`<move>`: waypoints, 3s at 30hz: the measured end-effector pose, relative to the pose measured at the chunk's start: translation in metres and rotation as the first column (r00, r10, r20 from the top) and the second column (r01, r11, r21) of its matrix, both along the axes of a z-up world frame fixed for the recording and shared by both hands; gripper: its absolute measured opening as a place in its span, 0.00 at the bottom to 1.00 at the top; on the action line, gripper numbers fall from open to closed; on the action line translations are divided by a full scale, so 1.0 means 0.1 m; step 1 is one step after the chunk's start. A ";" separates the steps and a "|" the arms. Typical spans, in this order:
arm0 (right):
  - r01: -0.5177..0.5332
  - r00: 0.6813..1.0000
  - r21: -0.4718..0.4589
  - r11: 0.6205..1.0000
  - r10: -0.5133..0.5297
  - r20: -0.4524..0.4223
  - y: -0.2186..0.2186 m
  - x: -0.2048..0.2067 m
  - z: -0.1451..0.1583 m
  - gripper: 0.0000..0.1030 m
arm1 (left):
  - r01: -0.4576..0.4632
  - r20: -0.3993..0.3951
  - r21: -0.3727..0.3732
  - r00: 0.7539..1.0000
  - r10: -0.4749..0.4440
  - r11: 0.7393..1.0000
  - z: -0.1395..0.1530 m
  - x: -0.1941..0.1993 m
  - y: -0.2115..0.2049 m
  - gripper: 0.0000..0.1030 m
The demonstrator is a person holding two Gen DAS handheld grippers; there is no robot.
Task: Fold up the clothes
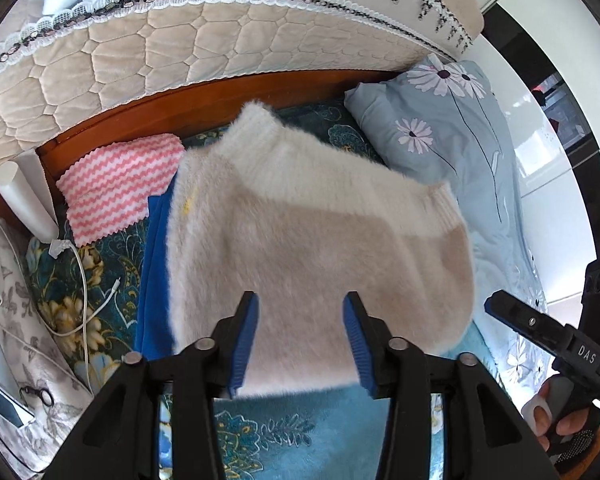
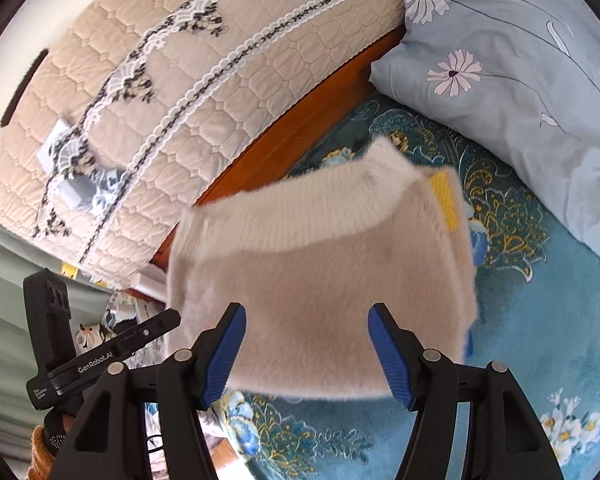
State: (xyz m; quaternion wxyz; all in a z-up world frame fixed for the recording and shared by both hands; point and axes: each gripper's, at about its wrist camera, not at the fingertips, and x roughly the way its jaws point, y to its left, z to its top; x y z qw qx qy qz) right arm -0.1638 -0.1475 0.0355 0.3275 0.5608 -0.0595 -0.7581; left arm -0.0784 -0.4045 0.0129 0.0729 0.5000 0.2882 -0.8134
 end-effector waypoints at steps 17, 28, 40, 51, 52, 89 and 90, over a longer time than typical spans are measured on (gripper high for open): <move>-0.025 0.985 0.139 0.990 0.001 0.170 0.36 0.87 -0.58 0.65 | -0.012 0.116 -0.032 0.993 0.015 0.999 -0.31 0.73 0.62 0.66; -0.020 0.992 0.179 0.984 -0.003 0.127 0.43 1.11 -0.62 0.72 | 0.020 0.133 -0.088 0.991 -0.008 0.996 -0.39 0.95 0.90 0.70; -0.033 0.996 0.231 0.972 0.012 0.090 0.39 1.19 -0.60 1.00 | 0.002 0.142 -0.087 0.990 0.011 0.996 -0.41 0.99 0.87 0.71; -0.040 0.998 0.247 0.968 0.025 0.063 0.29 1.21 -0.55 1.00 | -0.027 0.138 -0.063 0.990 0.036 0.998 -0.44 1.05 0.78 0.81; -0.041 0.998 0.249 0.968 0.027 0.060 0.28 1.22 -0.55 1.00 | -0.029 0.134 -0.061 0.990 0.037 0.998 -0.44 1.06 0.77 0.81; -0.071 0.997 0.295 0.953 0.074 -0.001 0.04 1.29 -0.48 1.00 | -0.094 0.155 -0.004 0.983 0.093 0.996 -0.54 1.14 0.60 0.90; -0.072 0.997 0.298 0.952 0.076 -0.004 0.03 1.29 -0.48 1.00 | -0.092 0.153 -0.004 0.984 0.092 0.996 -0.54 1.14 0.60 0.90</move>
